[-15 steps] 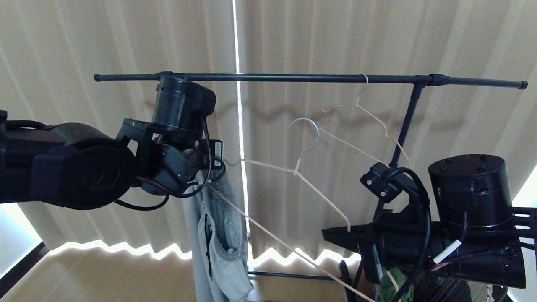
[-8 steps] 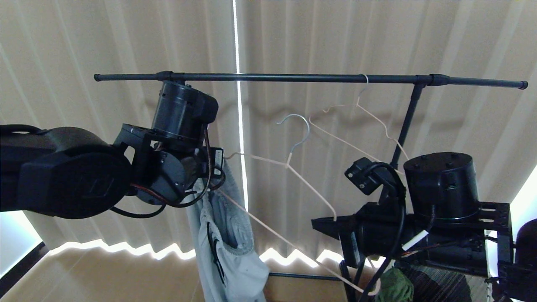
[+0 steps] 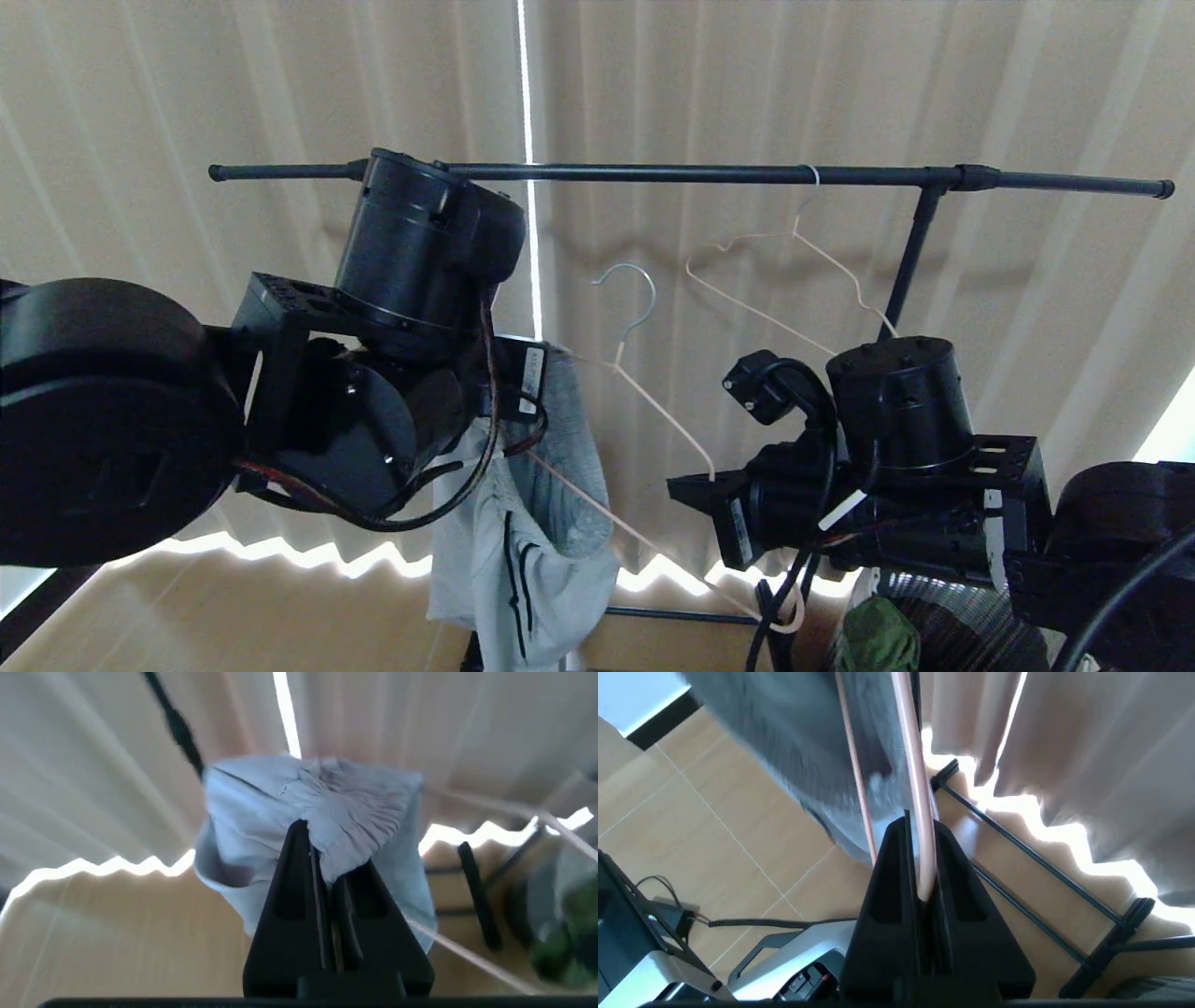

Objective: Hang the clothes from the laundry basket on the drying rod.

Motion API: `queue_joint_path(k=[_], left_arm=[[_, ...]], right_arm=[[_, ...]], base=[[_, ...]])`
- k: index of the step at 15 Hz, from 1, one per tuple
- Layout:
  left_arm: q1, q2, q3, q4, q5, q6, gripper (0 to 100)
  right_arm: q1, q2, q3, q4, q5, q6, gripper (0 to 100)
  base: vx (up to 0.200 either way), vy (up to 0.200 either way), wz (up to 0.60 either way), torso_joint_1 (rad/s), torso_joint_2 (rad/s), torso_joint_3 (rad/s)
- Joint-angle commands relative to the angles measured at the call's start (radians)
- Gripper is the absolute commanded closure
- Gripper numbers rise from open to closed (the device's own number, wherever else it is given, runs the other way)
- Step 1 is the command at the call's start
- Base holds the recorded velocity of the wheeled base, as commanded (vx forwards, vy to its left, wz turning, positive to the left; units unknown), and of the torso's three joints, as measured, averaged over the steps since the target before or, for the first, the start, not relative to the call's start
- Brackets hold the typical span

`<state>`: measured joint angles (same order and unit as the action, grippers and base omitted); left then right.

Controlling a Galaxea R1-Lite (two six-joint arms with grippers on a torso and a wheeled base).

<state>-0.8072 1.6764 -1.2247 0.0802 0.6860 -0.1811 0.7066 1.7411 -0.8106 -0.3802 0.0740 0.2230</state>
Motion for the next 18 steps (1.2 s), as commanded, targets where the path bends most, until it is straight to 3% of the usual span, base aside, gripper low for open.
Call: queue_joint_path(k=[1, 3, 6, 9, 16, 18], left_arm=[[-0.027, -0.033, 0.005, 0.021, -0.013, 0.02, 100], [-0.027, -0.053, 0.016, 0.023, -0.065, 0.083, 100], [-0.026, -0.08, 0.044, 0.019, -0.212, 0.203, 100], [-0.026, -0.087, 0.068, 0.016, -0.284, 0.281, 100], [-0.029, -0.095, 0.122, 0.007, -0.315, 0.285, 100], [-0.029, -0.104, 0.165, -0.074, -0.347, 0.284, 100]], right_arm=[[0.001, 0.002, 0.004, 0.0, 0.0, -0.002, 100], [0.001, -0.006, 0.011, -0.002, -0.002, -0.004, 100], [0.005, -0.037, 0.038, -0.003, -0.002, -0.044, 100], [0.021, -0.057, 0.054, -0.022, 0.0, -0.065, 100], [0.048, -0.066, 0.105, -0.154, -0.002, -0.12, 100], [0.047, -0.077, 0.107, -0.155, -0.002, -0.119, 100]], base=[[0.0, 0.0, 0.0, 0.0, 0.0, 0.0], [0.0, 0.0, 0.0, 0.0, 0.0, 0.0], [0.0, 0.0, 0.0, 0.0, 0.0, 0.0], [0.0, 0.0, 0.0, 0.0, 0.0, 0.0], [0.0, 0.0, 0.0, 0.0, 0.0, 0.0], [0.0, 0.0, 0.0, 0.0, 0.0, 0.0]])
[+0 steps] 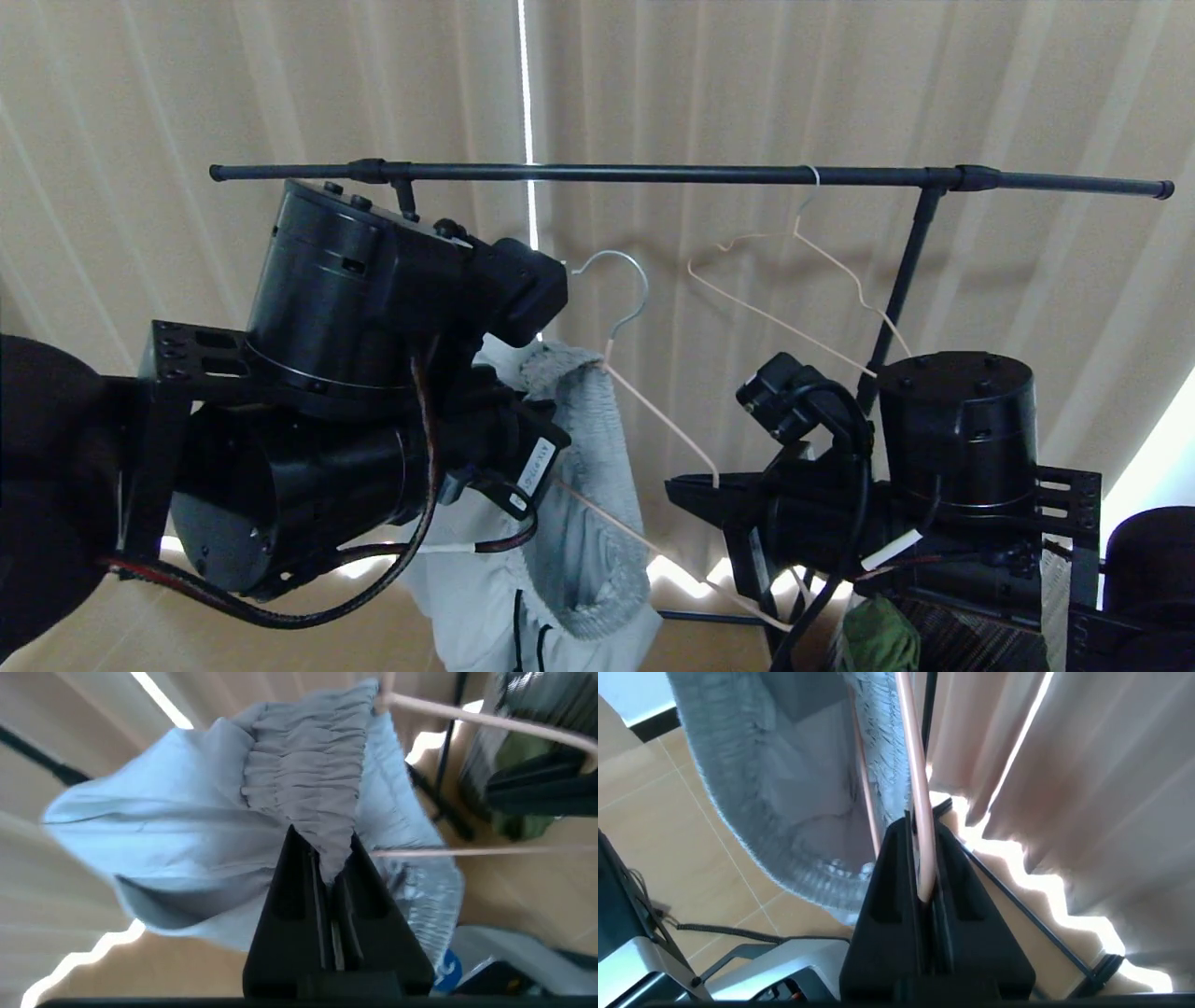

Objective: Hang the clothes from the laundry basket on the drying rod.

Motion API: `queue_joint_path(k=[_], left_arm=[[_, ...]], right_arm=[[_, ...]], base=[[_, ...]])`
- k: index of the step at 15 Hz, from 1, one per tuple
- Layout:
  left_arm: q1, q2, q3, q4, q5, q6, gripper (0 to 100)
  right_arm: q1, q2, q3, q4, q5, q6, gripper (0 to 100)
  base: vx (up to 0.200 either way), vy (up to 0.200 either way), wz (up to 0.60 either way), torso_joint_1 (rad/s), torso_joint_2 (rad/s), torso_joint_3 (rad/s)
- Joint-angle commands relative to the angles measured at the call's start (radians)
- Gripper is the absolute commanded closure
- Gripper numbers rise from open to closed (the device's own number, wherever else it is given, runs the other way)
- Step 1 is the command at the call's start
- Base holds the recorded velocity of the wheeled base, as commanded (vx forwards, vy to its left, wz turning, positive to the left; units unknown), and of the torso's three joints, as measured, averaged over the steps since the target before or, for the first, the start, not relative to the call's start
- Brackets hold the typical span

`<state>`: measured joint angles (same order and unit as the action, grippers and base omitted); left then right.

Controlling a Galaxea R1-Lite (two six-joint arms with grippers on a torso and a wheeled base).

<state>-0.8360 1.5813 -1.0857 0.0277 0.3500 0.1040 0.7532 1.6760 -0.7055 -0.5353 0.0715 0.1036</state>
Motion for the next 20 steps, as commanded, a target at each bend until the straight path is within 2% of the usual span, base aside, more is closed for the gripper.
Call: queue_joint_path(k=[1, 3, 9, 11, 13, 14, 15, 16, 17, 20], left_arm=[[0.0, -0.012, 0.041, -0.045, -0.02, 0.002, 0], [0.0, -0.012, 0.072, -0.092, -0.034, 0.009, 0], [0.003, -0.101, 0.155, -0.095, -0.037, 0.023, 0], [0.02, -0.162, 0.199, -0.094, -0.037, 0.062, 0], [0.08, -0.204, 0.207, -0.095, -0.036, 0.189, 0], [0.121, -0.225, 0.207, -0.104, -0.054, 0.301, 0], [0.15, -0.23, 0.213, -0.141, -0.131, 0.382, 0], [0.169, -0.228, 0.222, -0.18, -0.215, 0.436, 0], [0.182, -0.222, 0.222, -0.207, -0.264, 0.479, 0], [0.201, -0.152, 0.208, -0.288, -0.272, 0.583, 0]], right_arm=[[0.0, -0.012, 0.001, 0.0, 0.001, 0.001, 100], [0.0, -0.018, 0.0, -0.002, 0.001, 0.001, 100], [-0.018, -0.091, 0.04, 0.001, 0.001, -0.004, 100], [-0.063, -0.136, 0.097, 0.001, 0.002, -0.067, 100], [-0.104, -0.174, 0.124, 0.001, 0.013, -0.124, 100], [-0.106, -0.191, 0.118, 0.011, 0.027, -0.127, 100], [-0.107, -0.19, 0.115, 0.014, 0.04, -0.13, 100], [-0.107, -0.183, 0.113, 0.014, 0.05, -0.144, 100], [-0.107, -0.182, 0.113, 0.014, 0.062, -0.157, 100], [-0.107, -0.176, 0.104, 0.012, 0.094, -0.203, 100]], base=[[0.0, 0.0, 0.0, 0.0, 0.0, 0.0], [0.0, 0.0, 0.0, 0.0, 0.0, 0.0], [0.0, 0.0, 0.0, 0.0, 0.0, 0.0], [0.0, 0.0, 0.0, 0.0, 0.0, 0.0], [0.0, 0.0, 0.0, 0.0, 0.0, 0.0], [0.0, 0.0, 0.0, 0.0, 0.0, 0.0], [0.0, 0.0, 0.0, 0.0, 0.0, 0.0], [0.0, 0.0, 0.0, 0.0, 0.0, 0.0], [0.0, 0.0, 0.0, 0.0, 0.0, 0.0], [0.0, 0.0, 0.0, 0.0, 0.0, 0.0]])
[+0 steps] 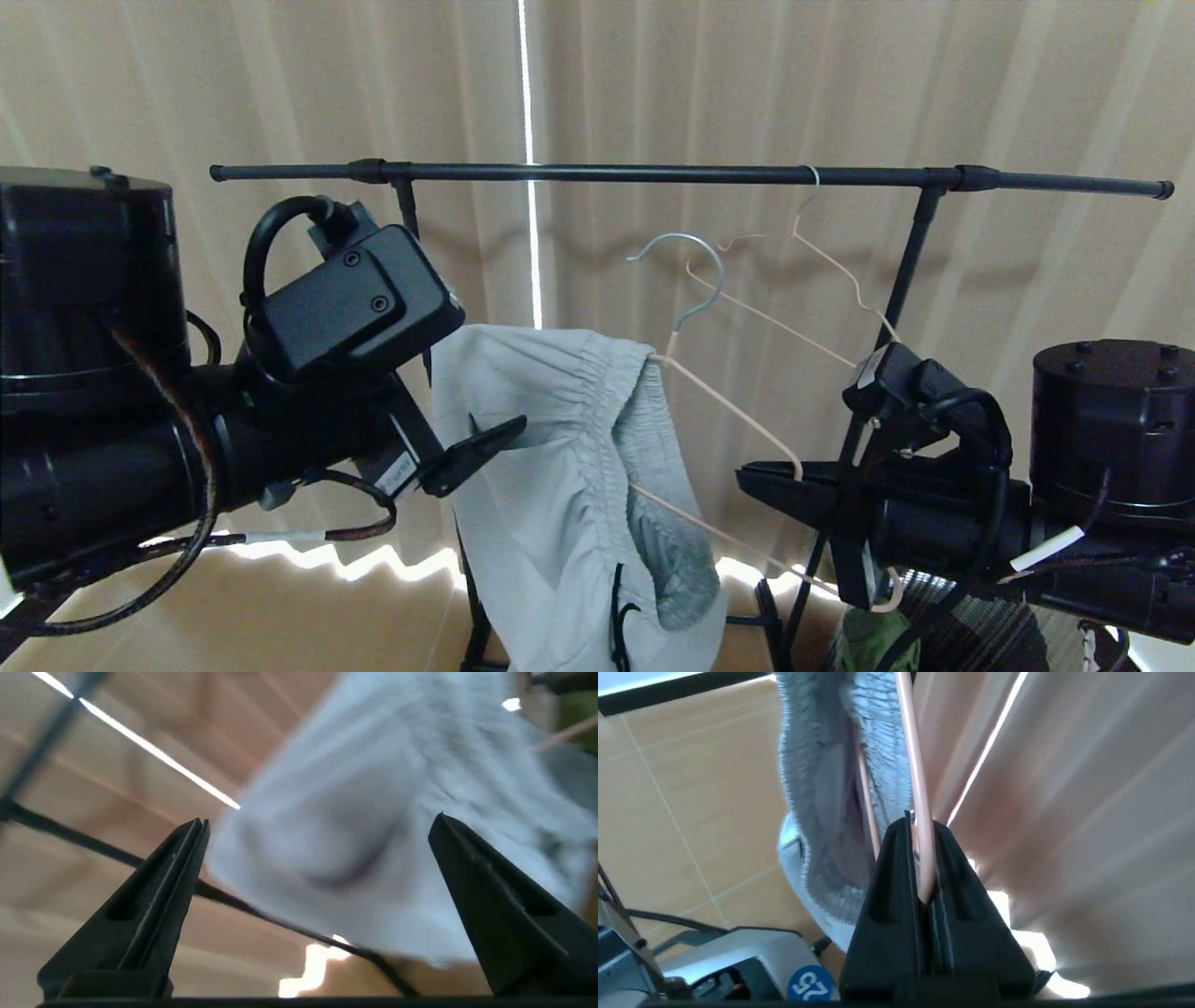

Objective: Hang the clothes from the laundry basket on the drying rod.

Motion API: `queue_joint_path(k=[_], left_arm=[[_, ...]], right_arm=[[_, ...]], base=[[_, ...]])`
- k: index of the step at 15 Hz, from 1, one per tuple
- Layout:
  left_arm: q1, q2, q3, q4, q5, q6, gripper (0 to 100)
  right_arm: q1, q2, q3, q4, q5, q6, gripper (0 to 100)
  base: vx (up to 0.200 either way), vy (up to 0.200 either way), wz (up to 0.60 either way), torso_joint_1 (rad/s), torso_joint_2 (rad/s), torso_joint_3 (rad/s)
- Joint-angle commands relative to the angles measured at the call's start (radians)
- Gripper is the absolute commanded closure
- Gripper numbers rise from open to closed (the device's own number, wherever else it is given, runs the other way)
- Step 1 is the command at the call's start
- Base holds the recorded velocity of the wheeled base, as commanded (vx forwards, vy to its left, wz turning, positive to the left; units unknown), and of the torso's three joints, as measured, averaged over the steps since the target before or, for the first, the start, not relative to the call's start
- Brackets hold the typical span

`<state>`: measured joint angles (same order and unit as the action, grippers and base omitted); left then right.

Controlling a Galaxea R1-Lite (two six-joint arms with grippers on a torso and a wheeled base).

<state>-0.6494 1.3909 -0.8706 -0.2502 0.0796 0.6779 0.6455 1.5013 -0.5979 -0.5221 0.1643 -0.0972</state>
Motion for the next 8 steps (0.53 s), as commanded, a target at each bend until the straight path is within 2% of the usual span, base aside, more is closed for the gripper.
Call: queue_joint_path(k=[1, 3, 5, 8], left_arm=[[0.031, 0.069, -0.013, -0.055, -0.004, 0.06, 0], [0.065, 0.106, -0.01, -0.123, -0.02, 0.157, 0], [0.066, 0.112, -0.008, -0.126, -0.08, 0.173, 0], [0.068, 0.122, -0.01, -0.126, -0.09, 0.173, 0]], right_arm=[[0.002, -0.001, -0.005, -0.001, 0.009, -0.006, 100], [0.002, 0.0, -0.003, -0.006, 0.029, -0.006, 100], [0.003, 0.002, -0.003, -0.007, 0.052, -0.006, 100], [0.011, 0.0, -0.005, -0.01, 0.089, -0.006, 100]], base=[[0.0, 0.0, 0.0, 0.0, 0.0, 0.0], [0.0, 0.0, 0.0, 0.0, 0.0, 0.0], [0.0, 0.0, 0.0, 0.0, 0.0, 0.0], [0.0, 0.0, 0.0, 0.0, 0.0, 0.0]])
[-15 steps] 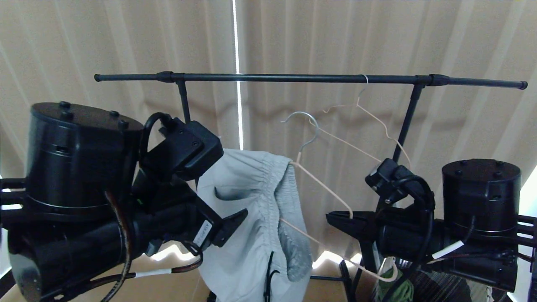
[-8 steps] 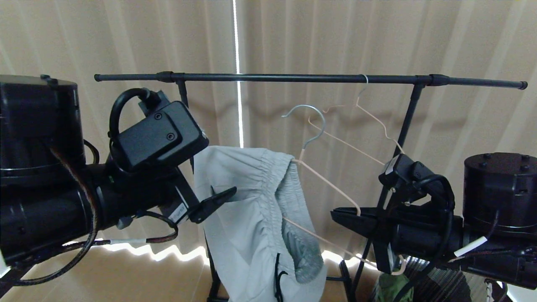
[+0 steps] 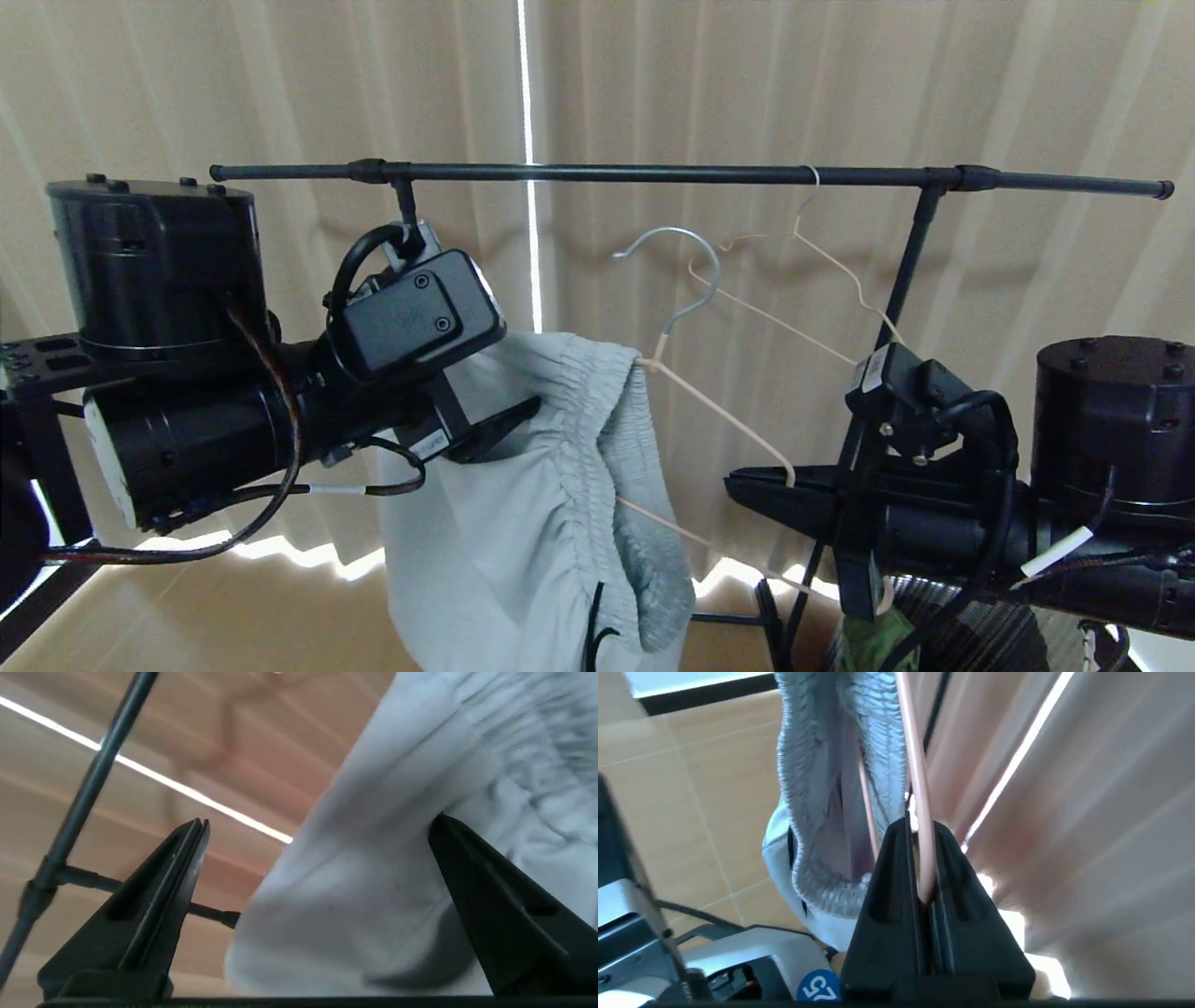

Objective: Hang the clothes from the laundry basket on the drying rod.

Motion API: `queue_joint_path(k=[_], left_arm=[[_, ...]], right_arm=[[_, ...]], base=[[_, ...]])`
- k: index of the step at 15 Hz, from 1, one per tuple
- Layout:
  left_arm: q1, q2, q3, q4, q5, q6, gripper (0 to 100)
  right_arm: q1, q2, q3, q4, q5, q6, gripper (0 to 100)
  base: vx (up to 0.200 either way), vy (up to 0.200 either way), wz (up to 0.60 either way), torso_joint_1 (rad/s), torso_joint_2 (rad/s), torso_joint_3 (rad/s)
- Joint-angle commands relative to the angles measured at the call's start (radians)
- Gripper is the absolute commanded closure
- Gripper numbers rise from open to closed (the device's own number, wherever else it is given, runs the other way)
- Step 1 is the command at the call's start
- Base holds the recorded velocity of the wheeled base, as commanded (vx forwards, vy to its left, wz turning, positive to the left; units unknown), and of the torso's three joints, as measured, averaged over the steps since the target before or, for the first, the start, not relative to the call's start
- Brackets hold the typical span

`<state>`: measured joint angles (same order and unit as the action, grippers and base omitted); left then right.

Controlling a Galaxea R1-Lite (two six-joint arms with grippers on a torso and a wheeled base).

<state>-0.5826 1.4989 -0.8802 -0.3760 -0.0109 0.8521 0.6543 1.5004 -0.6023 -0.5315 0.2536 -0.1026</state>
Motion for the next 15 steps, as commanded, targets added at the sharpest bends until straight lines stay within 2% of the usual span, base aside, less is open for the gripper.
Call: queue_joint_path(k=[1, 6, 7, 15], left_arm=[[0.001, 0.017, -0.002, -0.001, -0.001, -0.001, 0], [0.001, 0.029, -0.005, -0.003, -0.027, 0.001, 0], [0.001, 0.027, -0.003, -0.003, -0.029, 0.001, 100], [0.032, 0.023, 0.023, -0.004, -0.023, -0.005, 100]], right_arm=[[0.008, 0.001, -0.001, -0.001, 0.007, 0.0, 100], [0.041, 0.004, 0.003, -0.001, 0.049, 0.0, 100], [0.044, 0.003, 0.001, -0.001, 0.049, 0.0, 100], [0.048, -0.005, 0.007, -0.002, 0.046, -0.002, 100]], base=[[0.0, 0.0, 0.0, 0.0, 0.0, 0.0], [0.0, 0.0, 0.0, 0.0, 0.0, 0.0], [0.0, 0.0, 0.0, 0.0, 0.0, 0.0], [0.0, 0.0, 0.0, 0.0, 0.0, 0.0]])
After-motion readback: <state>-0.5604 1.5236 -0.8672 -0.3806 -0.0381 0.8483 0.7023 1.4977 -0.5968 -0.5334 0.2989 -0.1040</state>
